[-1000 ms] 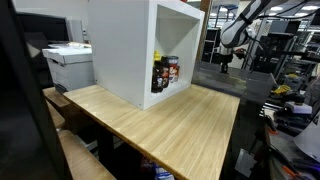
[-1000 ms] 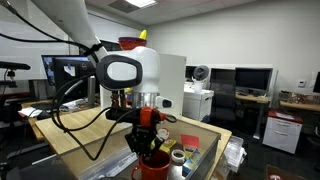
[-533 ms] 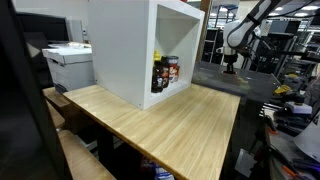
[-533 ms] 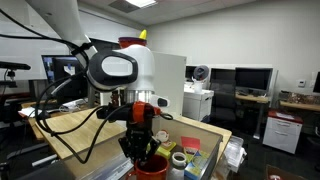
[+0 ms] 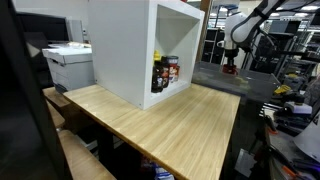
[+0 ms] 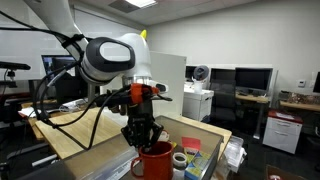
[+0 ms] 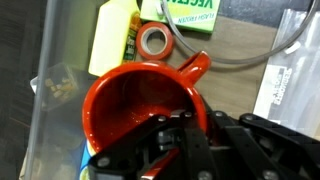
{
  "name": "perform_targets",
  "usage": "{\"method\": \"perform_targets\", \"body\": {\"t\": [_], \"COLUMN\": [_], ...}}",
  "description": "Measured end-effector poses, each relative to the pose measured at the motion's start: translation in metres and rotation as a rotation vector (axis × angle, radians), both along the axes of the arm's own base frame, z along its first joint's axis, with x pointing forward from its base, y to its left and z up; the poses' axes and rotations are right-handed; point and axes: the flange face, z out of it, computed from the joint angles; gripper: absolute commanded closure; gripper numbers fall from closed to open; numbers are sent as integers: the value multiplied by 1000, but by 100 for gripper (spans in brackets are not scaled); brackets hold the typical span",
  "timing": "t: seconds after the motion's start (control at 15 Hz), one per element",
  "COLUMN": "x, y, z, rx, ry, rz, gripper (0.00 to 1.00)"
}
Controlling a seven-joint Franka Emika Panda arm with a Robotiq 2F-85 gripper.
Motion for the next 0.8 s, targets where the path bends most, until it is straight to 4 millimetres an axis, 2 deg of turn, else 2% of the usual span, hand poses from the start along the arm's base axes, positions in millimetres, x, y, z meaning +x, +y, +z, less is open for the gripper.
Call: {"method": "perform_targets", "body": {"t": [0.47,0.8], "x": [14,10], "y": [17,30], "z": [26,41], "rx": [-51,-65], "ry": [-118,-220], "rz": [50,86], "gripper": [98,98]}}
